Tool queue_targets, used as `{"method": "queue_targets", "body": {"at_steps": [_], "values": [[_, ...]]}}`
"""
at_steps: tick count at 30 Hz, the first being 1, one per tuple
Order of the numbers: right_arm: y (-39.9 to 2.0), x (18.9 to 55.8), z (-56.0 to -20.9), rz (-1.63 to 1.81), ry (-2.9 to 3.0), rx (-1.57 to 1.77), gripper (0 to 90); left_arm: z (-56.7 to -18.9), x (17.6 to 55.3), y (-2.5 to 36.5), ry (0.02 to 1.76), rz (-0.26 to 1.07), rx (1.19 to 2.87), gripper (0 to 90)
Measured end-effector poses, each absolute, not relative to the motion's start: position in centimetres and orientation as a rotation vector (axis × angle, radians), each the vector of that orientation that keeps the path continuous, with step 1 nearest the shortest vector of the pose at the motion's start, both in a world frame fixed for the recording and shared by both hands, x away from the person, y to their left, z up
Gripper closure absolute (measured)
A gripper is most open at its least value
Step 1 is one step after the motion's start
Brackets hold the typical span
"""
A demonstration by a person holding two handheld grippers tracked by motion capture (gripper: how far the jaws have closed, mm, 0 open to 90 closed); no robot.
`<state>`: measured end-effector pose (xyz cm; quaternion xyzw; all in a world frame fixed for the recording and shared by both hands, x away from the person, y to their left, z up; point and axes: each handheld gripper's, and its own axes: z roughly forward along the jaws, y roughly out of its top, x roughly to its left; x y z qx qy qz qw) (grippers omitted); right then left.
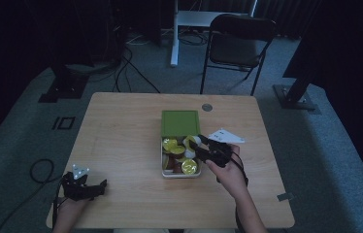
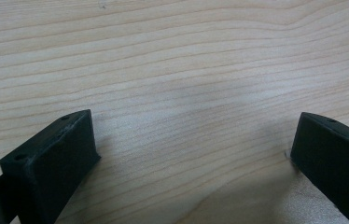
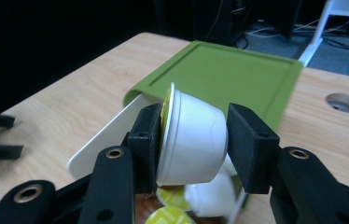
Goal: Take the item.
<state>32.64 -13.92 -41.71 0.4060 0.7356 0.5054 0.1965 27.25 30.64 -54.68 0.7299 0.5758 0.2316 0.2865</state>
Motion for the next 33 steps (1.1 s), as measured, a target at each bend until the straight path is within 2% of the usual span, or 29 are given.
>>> {"method": "queue_targets", "body": {"at_steps": [15,33], "values": [[-17.5,33.8,-41.9,1.375,1.953,1.203,56.3,-54.7,27.2,30.6,1.539,0.62,1.95,0.4],[-20.2,36.4,-45.3,1.312,1.853,1.32,56.4,-54.7,27.2,30.6,1.538,0.619,1.951,0.4]]}}
